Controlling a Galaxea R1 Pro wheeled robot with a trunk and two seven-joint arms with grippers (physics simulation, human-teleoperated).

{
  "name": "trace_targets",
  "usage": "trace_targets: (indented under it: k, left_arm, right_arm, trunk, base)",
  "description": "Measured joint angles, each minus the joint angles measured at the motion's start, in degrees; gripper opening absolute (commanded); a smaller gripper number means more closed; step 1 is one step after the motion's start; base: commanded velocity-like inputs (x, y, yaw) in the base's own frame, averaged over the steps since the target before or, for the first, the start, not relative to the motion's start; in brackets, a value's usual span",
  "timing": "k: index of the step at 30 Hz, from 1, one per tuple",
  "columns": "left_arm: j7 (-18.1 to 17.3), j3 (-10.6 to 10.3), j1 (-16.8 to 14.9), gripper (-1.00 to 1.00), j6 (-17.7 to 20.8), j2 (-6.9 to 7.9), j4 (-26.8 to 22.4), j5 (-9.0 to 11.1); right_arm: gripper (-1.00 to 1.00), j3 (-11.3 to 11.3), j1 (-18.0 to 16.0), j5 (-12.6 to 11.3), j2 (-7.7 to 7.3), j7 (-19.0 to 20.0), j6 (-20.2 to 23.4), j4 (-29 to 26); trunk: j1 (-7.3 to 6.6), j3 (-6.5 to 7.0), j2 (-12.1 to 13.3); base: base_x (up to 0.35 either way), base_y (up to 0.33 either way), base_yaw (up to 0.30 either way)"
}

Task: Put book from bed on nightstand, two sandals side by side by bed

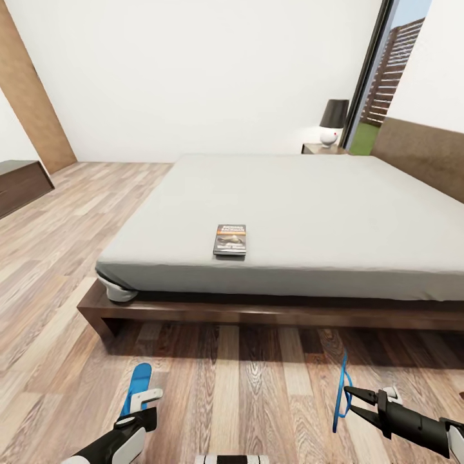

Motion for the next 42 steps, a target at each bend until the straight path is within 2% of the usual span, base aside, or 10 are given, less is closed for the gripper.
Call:
trace_targets:
  k: [17,26,30,32,42]
  left_arm:
    - [0.0,0.0,0.0,-1.0,0.0,0.0,0.0,0.0]
    - [-0.06,0.27,-0.01,-1.0,0.34,0.35,-0.14,-0.08]
    - [0.1,0.43,-0.83,-1.0,7.64,0.58,-0.94,-0.36]
    - [0.16,0.46,-2.54,-1.0,10.77,0.97,-1.43,-0.77]
    - [0.24,0.32,-3.86,-1.0,11.89,1.33,-1.62,-0.93]
  right_arm:
    - [-1.0,0.0,0.0,0.03,0.0,0.0,-0.01,0.01]
    - [-1.0,-0.01,-0.01,-0.1,0.0,0.0,0.04,-0.04]
    - [-1.0,-0.01,-0.01,-0.1,0.0,0.0,0.03,-0.04]
    - [-1.0,-0.01,-0.01,-0.05,0.0,0.0,0.03,-0.01]
    - [-1.0,-0.01,-0.01,-0.03,0.0,-0.06,0.03,-0.06]
  trunk:
    - [0.44,-3.77,-0.23]
    - [0.43,-3.78,-0.23]
    - [0.43,-3.77,-0.23]
    - [0.43,-3.77,-0.23]
    - [0.43,-3.77,-0.23]
  base:
    - [0.0,0.0,0.0]
    - [0.0,0.0,0.0]
    - [0.0,0.0,0.0]
    - [0.0,0.0,0.0]
    - [0.0,0.0,0.0]
